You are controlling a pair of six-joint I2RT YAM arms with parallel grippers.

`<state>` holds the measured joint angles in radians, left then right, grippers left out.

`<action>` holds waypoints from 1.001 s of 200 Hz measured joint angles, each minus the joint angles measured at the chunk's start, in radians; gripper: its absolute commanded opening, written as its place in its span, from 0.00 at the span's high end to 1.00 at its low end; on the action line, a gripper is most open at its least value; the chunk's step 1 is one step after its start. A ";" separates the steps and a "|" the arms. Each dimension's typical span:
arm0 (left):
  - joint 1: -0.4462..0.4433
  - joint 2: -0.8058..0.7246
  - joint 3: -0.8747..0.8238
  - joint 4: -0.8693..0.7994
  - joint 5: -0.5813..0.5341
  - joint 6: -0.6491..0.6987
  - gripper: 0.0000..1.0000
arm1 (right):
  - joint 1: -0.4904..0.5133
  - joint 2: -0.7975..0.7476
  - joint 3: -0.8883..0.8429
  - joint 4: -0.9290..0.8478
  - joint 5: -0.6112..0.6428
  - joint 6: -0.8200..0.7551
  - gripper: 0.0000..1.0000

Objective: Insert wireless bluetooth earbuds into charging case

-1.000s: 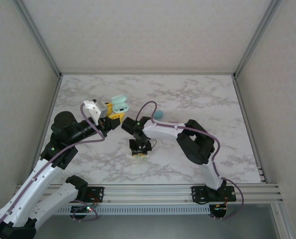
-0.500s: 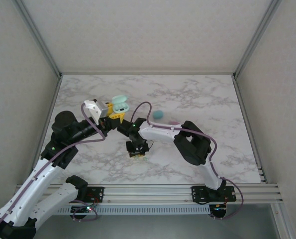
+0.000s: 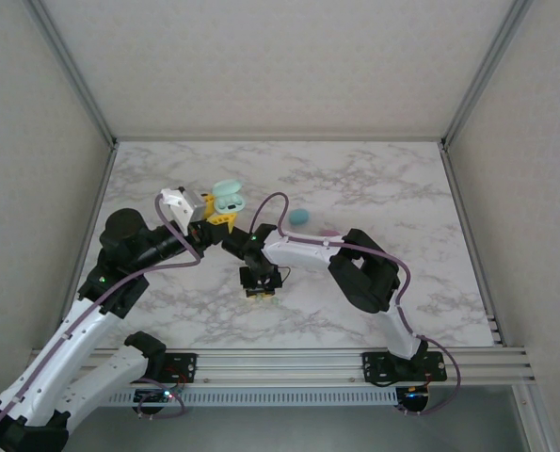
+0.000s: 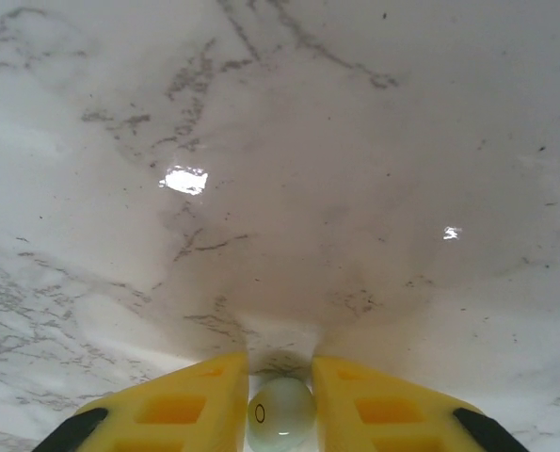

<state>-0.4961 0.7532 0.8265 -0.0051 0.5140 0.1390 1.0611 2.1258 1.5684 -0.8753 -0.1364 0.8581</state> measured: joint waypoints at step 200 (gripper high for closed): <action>0.000 -0.002 0.000 0.000 -0.004 0.000 0.71 | -0.005 -0.101 -0.082 0.065 -0.002 -0.050 0.85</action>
<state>-0.4961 0.7513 0.8268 -0.0055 0.5098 0.1394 1.0565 2.0243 1.4868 -0.8104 -0.1383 0.8078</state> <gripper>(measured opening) 0.352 0.154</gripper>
